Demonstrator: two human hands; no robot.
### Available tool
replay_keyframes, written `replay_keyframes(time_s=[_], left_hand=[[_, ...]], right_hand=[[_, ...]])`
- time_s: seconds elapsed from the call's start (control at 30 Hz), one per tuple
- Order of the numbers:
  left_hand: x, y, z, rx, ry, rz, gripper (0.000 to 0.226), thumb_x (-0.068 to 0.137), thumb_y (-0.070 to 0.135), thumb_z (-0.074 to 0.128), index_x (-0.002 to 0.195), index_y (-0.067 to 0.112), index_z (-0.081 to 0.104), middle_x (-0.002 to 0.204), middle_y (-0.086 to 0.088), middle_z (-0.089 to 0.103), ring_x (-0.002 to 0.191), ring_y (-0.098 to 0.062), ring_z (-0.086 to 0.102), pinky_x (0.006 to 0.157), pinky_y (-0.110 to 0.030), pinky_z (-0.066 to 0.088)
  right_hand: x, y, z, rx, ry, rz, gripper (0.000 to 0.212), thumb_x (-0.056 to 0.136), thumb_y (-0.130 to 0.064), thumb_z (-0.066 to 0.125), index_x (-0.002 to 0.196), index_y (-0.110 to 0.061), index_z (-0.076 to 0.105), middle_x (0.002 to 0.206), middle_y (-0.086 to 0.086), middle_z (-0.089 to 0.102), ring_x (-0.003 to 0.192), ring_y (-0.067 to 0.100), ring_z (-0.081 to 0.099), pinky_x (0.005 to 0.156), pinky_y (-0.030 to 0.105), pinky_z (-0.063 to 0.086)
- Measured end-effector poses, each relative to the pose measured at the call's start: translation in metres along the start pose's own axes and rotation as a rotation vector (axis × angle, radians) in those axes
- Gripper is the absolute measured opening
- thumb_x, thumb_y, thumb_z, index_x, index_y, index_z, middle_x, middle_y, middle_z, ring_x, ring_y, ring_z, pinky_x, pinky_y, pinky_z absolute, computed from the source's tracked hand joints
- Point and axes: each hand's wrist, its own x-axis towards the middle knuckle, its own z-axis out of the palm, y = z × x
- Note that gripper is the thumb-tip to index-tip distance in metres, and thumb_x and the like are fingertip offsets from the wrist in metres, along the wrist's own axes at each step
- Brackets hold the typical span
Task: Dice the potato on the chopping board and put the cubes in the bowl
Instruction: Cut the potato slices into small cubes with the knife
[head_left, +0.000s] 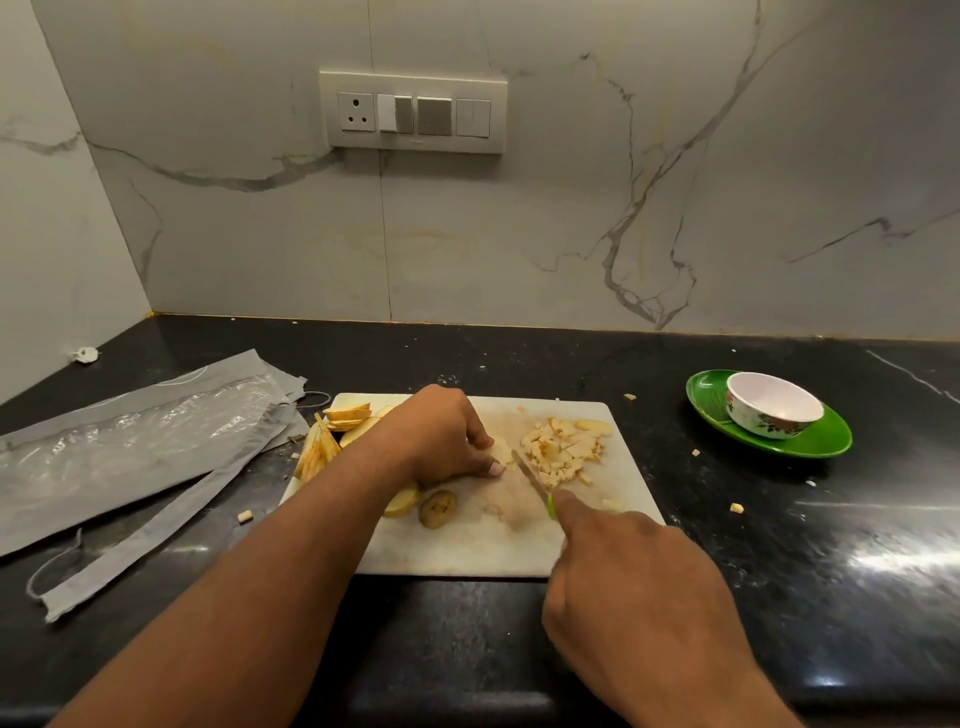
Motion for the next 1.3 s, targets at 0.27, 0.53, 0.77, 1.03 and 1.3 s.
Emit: replay_keyframes(time_s=[0.27, 0.53, 0.77, 1.03, 1.3], left_hand=[[-0.006, -0.003, -0.004, -0.064, 0.013, 0.005, 0.036, 0.089, 0.034, 0.08, 0.122, 0.021, 0.076, 0.117, 0.004, 0.076, 0.096, -0.011, 0.068, 0.091, -0.027, 0.057], [0.001, -0.005, -0.001, -0.101, 0.013, -0.02, 0.034, 0.088, 0.031, 0.081, 0.12, 0.019, 0.076, 0.116, 0.004, 0.077, 0.097, -0.01, 0.068, 0.092, -0.026, 0.056], [-0.003, 0.001, -0.004, -0.016, 0.038, -0.025, 0.035, 0.087, 0.039, 0.081, 0.115, 0.019, 0.079, 0.104, 0.003, 0.078, 0.09, -0.013, 0.069, 0.086, -0.027, 0.059], [-0.002, -0.004, -0.005, -0.012, 0.026, -0.006, 0.027, 0.088, 0.032, 0.082, 0.113, 0.022, 0.081, 0.103, 0.005, 0.078, 0.09, -0.012, 0.069, 0.088, -0.029, 0.06], [0.001, -0.009, -0.002, -0.065, 0.035, -0.009, 0.029, 0.087, 0.03, 0.083, 0.115, 0.02, 0.079, 0.105, 0.004, 0.078, 0.089, -0.01, 0.067, 0.087, -0.027, 0.058]], right_hand=[[0.057, -0.015, 0.023, 0.116, 0.043, 0.001, 0.047, 0.093, -0.029, 0.042, 0.139, -0.031, 0.047, 0.123, -0.002, 0.063, 0.103, 0.02, 0.059, 0.079, 0.033, 0.044], [0.007, -0.005, 0.011, 0.096, -0.134, 0.038, 0.056, 0.097, -0.037, 0.033, 0.152, -0.042, 0.019, 0.124, -0.001, 0.057, 0.11, 0.023, 0.058, 0.086, 0.035, 0.045], [0.014, -0.01, 0.003, 0.035, 0.003, 0.018, 0.054, 0.096, -0.034, 0.033, 0.149, -0.037, 0.028, 0.125, -0.002, 0.061, 0.107, 0.023, 0.059, 0.081, 0.035, 0.044], [0.047, -0.028, 0.025, 0.101, -0.007, 0.006, 0.043, 0.094, -0.028, 0.04, 0.137, -0.03, 0.044, 0.119, 0.001, 0.062, 0.103, 0.022, 0.06, 0.074, 0.033, 0.039], [-0.001, -0.018, -0.001, 0.106, -0.278, 0.132, 0.062, 0.097, -0.041, 0.035, 0.153, -0.044, 0.008, 0.13, 0.0, 0.055, 0.118, 0.025, 0.056, 0.092, 0.034, 0.043]])
